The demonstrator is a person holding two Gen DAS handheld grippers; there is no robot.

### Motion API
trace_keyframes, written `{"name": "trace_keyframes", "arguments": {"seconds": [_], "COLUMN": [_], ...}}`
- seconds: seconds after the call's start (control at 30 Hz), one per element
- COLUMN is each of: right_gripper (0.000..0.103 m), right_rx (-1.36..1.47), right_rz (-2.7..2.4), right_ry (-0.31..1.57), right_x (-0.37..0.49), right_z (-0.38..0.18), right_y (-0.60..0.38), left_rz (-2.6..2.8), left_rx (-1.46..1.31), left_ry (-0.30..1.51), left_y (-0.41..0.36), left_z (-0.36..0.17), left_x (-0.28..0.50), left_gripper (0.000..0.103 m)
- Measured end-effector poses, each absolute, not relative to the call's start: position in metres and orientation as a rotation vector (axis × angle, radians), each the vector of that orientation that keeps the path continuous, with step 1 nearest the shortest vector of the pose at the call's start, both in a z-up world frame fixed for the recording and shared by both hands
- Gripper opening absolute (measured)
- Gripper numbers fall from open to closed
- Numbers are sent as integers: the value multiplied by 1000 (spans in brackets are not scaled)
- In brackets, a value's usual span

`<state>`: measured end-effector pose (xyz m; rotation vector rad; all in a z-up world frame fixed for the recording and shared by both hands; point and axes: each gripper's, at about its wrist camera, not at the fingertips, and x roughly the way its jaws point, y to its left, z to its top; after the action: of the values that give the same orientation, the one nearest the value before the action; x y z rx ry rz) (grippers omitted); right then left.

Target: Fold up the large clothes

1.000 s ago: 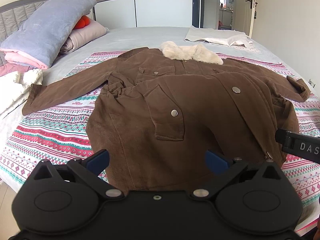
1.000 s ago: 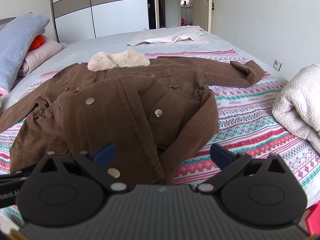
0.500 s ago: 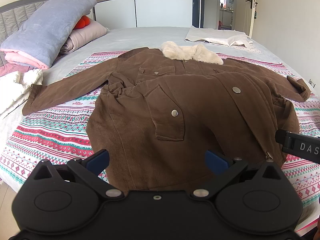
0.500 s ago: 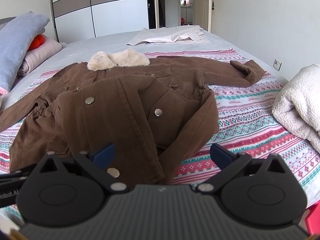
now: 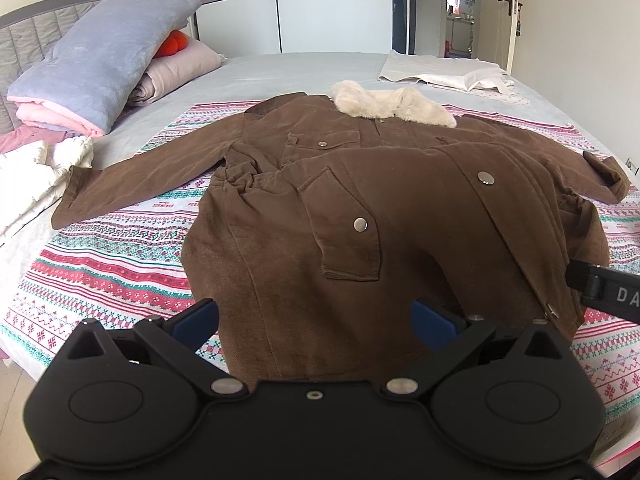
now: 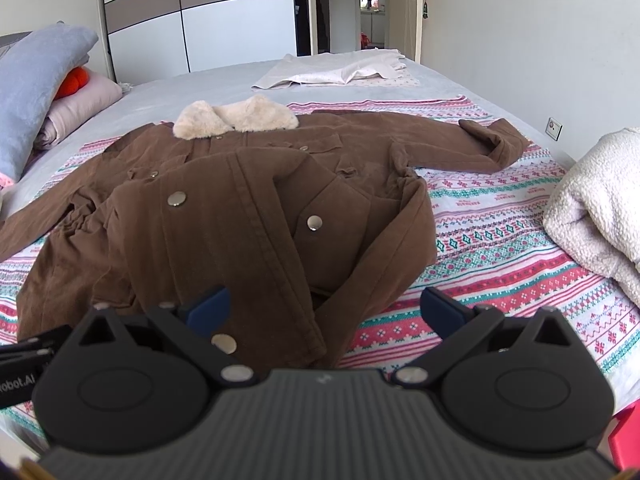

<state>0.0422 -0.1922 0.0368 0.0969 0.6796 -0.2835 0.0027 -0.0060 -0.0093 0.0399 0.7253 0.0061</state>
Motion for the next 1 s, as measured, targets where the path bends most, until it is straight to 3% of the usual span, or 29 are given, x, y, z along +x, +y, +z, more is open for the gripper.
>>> {"name": "trace_keyframes", "arguments": {"seconds": [0.63,1.0], "right_gripper": [103,103], "right_rx": [145,491], "right_rz": [-267,-96], "right_ry": [697,900], "right_x": [37,47], "right_z": [38,18], "right_y": [-223,-306], "left_rz": [38,-67], "left_rx": [-6,-330], "left_ry": [697,922], "left_y": [17,116], "left_z": [-29,-38], "left_x": [11,42], "left_gripper": [103,103]}}
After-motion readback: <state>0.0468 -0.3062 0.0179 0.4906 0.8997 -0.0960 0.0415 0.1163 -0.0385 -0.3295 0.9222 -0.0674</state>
